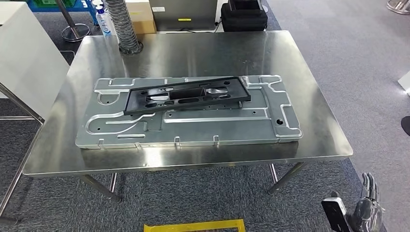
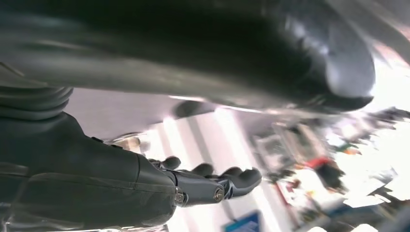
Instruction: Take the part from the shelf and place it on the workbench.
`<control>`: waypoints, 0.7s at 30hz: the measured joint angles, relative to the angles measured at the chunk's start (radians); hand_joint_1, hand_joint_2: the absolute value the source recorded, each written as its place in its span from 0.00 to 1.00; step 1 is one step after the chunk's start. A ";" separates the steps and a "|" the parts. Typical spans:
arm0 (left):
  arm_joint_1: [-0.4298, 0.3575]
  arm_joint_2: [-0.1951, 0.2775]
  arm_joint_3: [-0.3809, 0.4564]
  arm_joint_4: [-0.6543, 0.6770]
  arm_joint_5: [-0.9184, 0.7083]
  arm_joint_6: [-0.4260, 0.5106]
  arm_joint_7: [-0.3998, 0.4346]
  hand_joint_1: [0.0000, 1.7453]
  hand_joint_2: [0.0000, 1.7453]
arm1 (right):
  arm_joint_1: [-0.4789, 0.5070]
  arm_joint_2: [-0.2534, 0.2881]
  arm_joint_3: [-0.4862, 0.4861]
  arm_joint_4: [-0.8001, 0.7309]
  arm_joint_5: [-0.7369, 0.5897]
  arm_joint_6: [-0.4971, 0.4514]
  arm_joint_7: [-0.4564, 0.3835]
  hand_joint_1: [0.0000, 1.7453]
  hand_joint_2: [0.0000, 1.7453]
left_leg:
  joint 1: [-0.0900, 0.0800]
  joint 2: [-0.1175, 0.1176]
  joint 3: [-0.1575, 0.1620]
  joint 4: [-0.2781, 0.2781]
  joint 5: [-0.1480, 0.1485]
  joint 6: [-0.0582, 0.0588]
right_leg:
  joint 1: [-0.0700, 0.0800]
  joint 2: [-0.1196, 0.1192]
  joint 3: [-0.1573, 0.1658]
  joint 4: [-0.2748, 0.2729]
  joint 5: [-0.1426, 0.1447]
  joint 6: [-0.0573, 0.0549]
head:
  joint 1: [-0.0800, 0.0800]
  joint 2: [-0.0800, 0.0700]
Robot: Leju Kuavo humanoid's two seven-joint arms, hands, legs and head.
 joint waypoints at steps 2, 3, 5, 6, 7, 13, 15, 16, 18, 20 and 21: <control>0.003 -0.001 0.000 0.000 -0.002 0.001 -0.004 0.00 0.00 | -0.019 -0.003 -0.057 0.115 0.054 -0.045 -0.001 0.00 0.00 | 0.001 -0.002 -0.003 0.000 0.001 -0.013 | -0.001 -0.003 -0.007 -0.008 0.015 -0.016 | 0.000 0.000; 0.004 -0.002 0.000 0.000 -0.002 0.001 -0.005 0.00 0.00 | -0.029 -0.005 -0.081 0.175 0.075 -0.069 -0.001 0.00 0.00 | 0.001 -0.002 -0.010 0.015 -0.018 -0.018 | -0.003 -0.005 -0.012 -0.013 0.023 -0.025 | 0.000 0.000; 0.005 -0.003 0.000 0.000 -0.004 0.003 -0.006 0.00 0.00 | -0.045 -0.014 -0.121 0.300 0.105 -0.113 -0.001 0.00 0.00 | 0.002 -0.003 -0.038 0.105 -0.104 -0.023 | -0.004 -0.009 -0.027 -0.016 0.040 -0.040 | 0.000 0.000; 0.005 -0.003 0.000 0.000 -0.006 0.004 -0.006 0.00 0.00 | -0.050 -0.021 -0.137 0.362 0.121 -0.132 0.001 0.00 0.00 | 0.003 -0.003 -0.055 0.173 -0.153 -0.024 | -0.002 -0.010 -0.039 -0.012 0.047 -0.044 | 0.000 0.000; 0.005 -0.003 0.000 0.000 -0.009 0.004 -0.006 0.00 0.00 | -0.053 -0.028 -0.152 0.419 0.137 -0.146 0.007 0.00 0.00 | 0.003 -0.003 -0.068 0.237 -0.188 -0.026 | 0.000 -0.012 -0.052 -0.008 0.054 -0.047 | 0.000 0.000; 0.000 -0.002 -0.006 0.000 -0.025 0.004 -0.003 0.00 0.00 | -0.077 -0.042 -0.177 0.693 0.287 -0.143 0.191 0.00 0.00 | -0.002 -0.003 0.123 0.054 -0.117 -0.012 | 0.008 -0.011 -0.131 0.031 0.093 -0.039 | 0.000 0.000; -0.002 0.000 -0.008 0.000 -0.028 0.004 -0.003 0.00 0.00 | -0.079 -0.041 -0.174 0.755 0.320 -0.129 0.238 0.00 0.00 | -0.008 -0.004 0.159 -0.018 -0.127 -0.003 | 0.006 -0.013 -0.138 0.032 0.109 -0.029 | 0.000 0.000; -0.001 0.000 -0.009 0.000 -0.029 0.005 -0.003 0.00 0.00 | -0.081 -0.039 -0.172 0.781 0.334 -0.116 0.257 0.00 0.00 | -0.010 -0.004 0.155 -0.021 -0.122 0.001 | 0.004 -0.013 -0.139 0.029 0.119 -0.023 | 0.000 0.000; -0.001 -0.001 -0.010 0.000 -0.031 0.009 -0.002 0.00 0.00 | -0.084 -0.036 -0.164 0.824 0.372 -0.071 0.315 0.00 0.00 | -0.007 -0.001 0.138 -0.027 -0.099 0.014 | 0.001 -0.010 -0.146 0.030 0.120 -0.011 | 0.000 0.000; -0.001 -0.001 -0.011 0.000 -0.031 0.013 -0.003 0.00 0.00 | -0.086 -0.033 -0.147 0.858 0.415 -0.002 0.386 0.00 0.00 | -0.001 0.004 0.114 -0.033 -0.070 0.025 | -0.002 -0.006 -0.164 0.083 0.044 0.000 | 0.000 0.000; 0.000 -0.001 -0.012 0.000 -0.032 0.015 -0.004 0.00 0.00 | -0.088 -0.030 -0.137 0.874 0.434 0.034 0.418 0.00 0.00 | -0.002 0.005 0.098 -0.033 -0.057 0.028 | -0.005 -0.005 -0.176 0.137 -0.014 0.006 | 0.000 0.000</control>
